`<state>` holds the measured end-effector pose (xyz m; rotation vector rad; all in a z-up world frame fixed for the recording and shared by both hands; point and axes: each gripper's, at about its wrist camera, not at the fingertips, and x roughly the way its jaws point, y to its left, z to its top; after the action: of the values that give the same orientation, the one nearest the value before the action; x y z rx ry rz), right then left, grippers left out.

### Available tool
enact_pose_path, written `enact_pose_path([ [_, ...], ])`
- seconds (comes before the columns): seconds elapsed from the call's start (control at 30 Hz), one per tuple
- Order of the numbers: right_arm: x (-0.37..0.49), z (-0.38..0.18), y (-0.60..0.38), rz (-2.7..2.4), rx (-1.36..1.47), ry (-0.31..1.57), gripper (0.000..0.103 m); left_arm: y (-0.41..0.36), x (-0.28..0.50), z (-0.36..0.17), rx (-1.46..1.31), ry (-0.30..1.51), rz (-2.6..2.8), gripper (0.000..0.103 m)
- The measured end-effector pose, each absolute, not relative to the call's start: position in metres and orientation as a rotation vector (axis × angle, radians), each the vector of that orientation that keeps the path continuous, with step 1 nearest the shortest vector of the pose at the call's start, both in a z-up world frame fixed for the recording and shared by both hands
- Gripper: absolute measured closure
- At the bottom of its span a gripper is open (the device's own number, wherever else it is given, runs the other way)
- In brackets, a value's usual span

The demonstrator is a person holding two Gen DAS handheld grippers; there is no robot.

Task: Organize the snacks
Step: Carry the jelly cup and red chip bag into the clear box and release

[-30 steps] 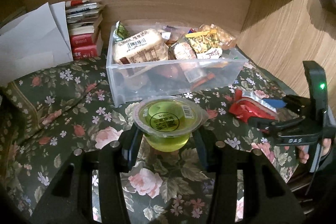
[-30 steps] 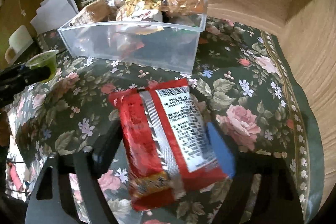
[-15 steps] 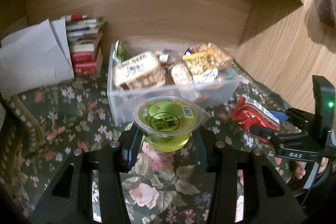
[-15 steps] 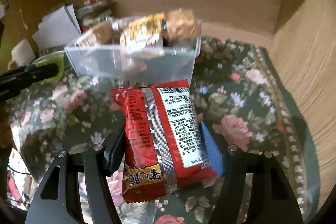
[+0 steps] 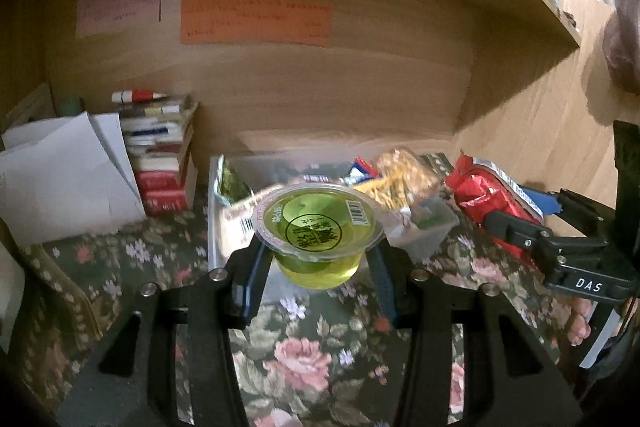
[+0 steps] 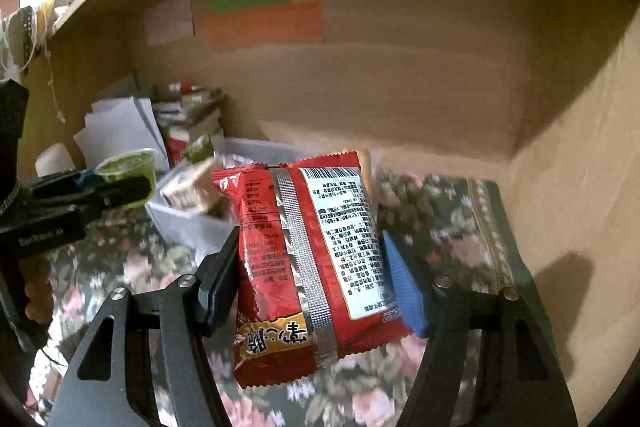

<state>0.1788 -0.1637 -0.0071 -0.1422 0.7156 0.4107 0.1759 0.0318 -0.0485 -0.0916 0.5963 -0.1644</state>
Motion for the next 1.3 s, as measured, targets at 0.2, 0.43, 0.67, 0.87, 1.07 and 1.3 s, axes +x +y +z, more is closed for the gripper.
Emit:
enact_pose_path([
  [0.2, 0.205, -0.002, -0.148, 0.442, -0.141, 0.696, 0.039, 0.04, 0.196, -0.043, -0.106, 0.593, -0.157, 0.057],
  [0.43, 0.237, -0.005, -0.132, 0.471, -0.152, 0.712, 0.039, 0.05, 0.224, -0.047, -0.115, 0.609, -0.148, 0.057],
  [0.67, 0.264, -0.016, -0.116, 0.49, -0.181, 0.753, 0.039, 0.062, 0.25, -0.054, -0.132, 0.623, -0.138, 0.057],
  [0.87, 0.278, -0.027, -0.11, 0.491, -0.204, 0.791, 0.039, 0.066, 0.265, -0.063, -0.146, 0.647, -0.137, 0.057],
  [1.07, 0.283, -0.037, -0.105, 0.494, -0.223, 0.827, 0.039, 0.068, 0.28, -0.076, -0.16, 0.696, -0.128, 0.056],
  [1.3, 0.278, -0.035, -0.105, 0.484, -0.229, 0.817, 0.029, 0.07, 0.273, -0.074, -0.169, 0.677, -0.125, 0.04],
])
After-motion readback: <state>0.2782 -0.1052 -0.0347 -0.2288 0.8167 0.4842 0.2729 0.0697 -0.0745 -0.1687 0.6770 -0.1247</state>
